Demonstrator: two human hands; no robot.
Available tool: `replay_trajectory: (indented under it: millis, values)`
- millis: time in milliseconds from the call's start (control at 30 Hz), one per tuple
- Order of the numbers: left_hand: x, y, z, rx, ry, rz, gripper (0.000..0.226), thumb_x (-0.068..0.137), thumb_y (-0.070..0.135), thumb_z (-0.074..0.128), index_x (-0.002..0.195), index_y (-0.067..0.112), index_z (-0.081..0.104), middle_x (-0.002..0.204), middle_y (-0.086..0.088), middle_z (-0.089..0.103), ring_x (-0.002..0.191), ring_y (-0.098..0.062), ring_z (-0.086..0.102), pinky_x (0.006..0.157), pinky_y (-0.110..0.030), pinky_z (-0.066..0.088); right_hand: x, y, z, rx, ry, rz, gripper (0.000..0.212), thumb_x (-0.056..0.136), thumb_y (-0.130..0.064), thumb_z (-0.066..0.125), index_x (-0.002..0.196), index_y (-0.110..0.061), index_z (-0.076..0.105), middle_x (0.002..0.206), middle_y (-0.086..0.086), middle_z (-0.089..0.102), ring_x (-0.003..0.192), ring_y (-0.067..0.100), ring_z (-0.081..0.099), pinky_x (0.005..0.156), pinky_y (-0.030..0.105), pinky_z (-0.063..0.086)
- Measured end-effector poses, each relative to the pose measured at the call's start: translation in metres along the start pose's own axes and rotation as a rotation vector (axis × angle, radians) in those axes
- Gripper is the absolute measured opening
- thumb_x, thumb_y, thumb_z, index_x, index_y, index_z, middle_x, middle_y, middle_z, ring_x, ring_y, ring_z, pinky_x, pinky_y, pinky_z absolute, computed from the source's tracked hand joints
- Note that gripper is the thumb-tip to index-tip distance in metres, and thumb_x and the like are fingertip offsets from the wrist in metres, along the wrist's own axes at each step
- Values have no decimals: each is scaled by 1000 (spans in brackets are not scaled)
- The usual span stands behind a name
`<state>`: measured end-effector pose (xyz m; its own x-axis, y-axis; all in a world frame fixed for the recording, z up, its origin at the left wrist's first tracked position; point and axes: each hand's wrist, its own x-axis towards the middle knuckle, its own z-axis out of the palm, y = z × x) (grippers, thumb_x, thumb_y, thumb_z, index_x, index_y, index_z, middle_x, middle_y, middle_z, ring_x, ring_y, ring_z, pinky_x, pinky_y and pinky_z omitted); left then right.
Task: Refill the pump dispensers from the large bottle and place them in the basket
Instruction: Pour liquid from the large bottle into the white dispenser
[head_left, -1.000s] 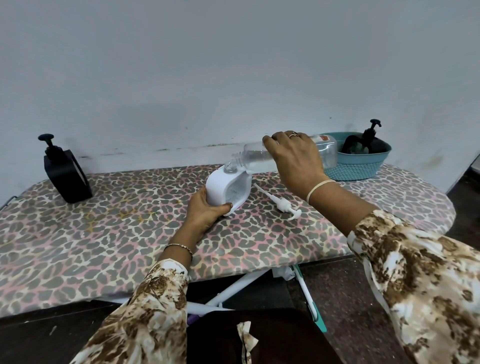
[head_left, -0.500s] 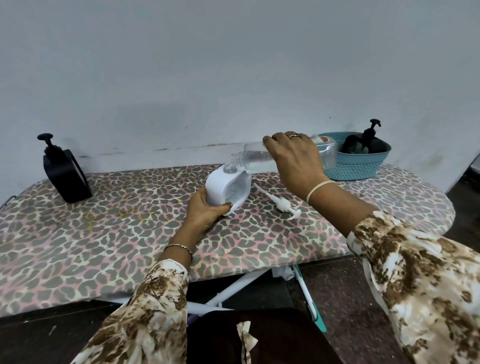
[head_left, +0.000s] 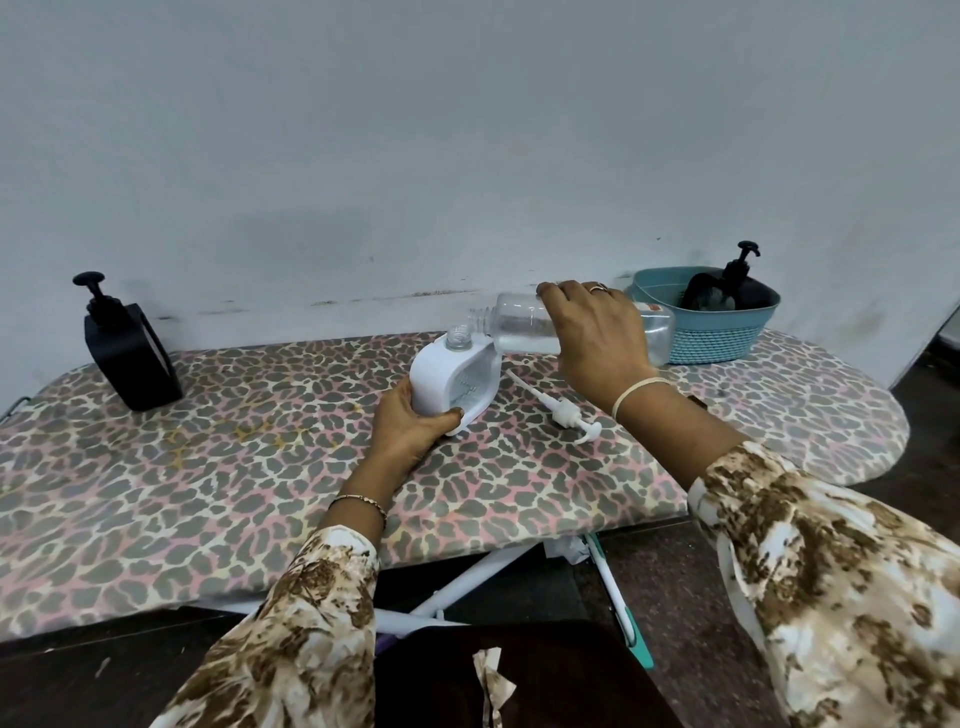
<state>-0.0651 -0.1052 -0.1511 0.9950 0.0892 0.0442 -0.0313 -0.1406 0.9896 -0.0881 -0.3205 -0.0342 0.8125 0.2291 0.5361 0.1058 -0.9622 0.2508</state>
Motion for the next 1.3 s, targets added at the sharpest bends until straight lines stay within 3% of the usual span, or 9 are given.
replay_trajectory:
  millis: [167,300,400,567,667,900,1033,1167,1300]
  values:
    - [-2,0,1,25,19,5,71,60,9,88,123,15,58,119,-6,66,105,-25,64,84,-50,57,-3,7,11,155,-65,116,56,75,-16,69,126,-20,46,105,3,65,88,27,62,63,31,38]
    - [-2,1,1,44,31,0,72,59,10,88,124,15,57,119,-4,66,106,-24,64,85,-49,57,0,18,24,452,-78,334,63,72,-46,74,126,-26,49,113,-7,66,99,23,64,75,35,51]
    - [-2,2,2,64,38,5,73,59,11,88,125,16,57,120,-4,65,107,-23,63,87,-48,56,0,30,38,597,-111,481,70,64,-61,77,120,-26,53,108,-8,66,98,19,63,73,29,50]
    - [-3,4,3,88,49,17,73,60,11,88,125,16,57,121,-5,65,107,-24,63,86,-48,57,-6,44,64,858,-29,760,71,60,-53,85,116,-20,57,110,-2,66,99,18,62,74,27,45]
    - [-4,4,3,104,58,15,70,60,11,88,124,15,57,121,-5,65,107,-24,63,87,-48,56,-8,47,78,982,76,891,73,54,-51,88,112,-18,59,108,-1,68,98,19,64,85,35,52]
    - [-6,5,4,111,69,26,71,59,11,88,123,16,58,120,-5,65,108,-23,63,87,-47,56,-12,42,88,1102,123,888,77,56,-42,89,116,-15,51,115,3,63,104,20,60,92,37,51]
    - [-9,6,4,123,81,43,69,63,8,87,124,12,56,123,-7,64,109,-22,62,90,-38,54,-24,39,86,1163,53,903,100,53,-42,91,131,-12,37,131,8,52,120,25,52,105,43,44]
    - [-14,10,6,152,89,60,69,67,7,85,128,9,54,125,-8,63,107,-19,60,80,-21,49,-62,18,81,1033,-58,1071,129,44,-68,81,143,-8,24,147,12,34,136,31,33,112,51,30]
    - [-19,12,7,184,122,73,71,65,14,87,128,10,54,125,-9,63,111,-23,61,88,-28,49,-91,-3,81,897,-271,1033,143,49,-73,76,150,-7,0,159,13,10,146,31,12,118,52,7]
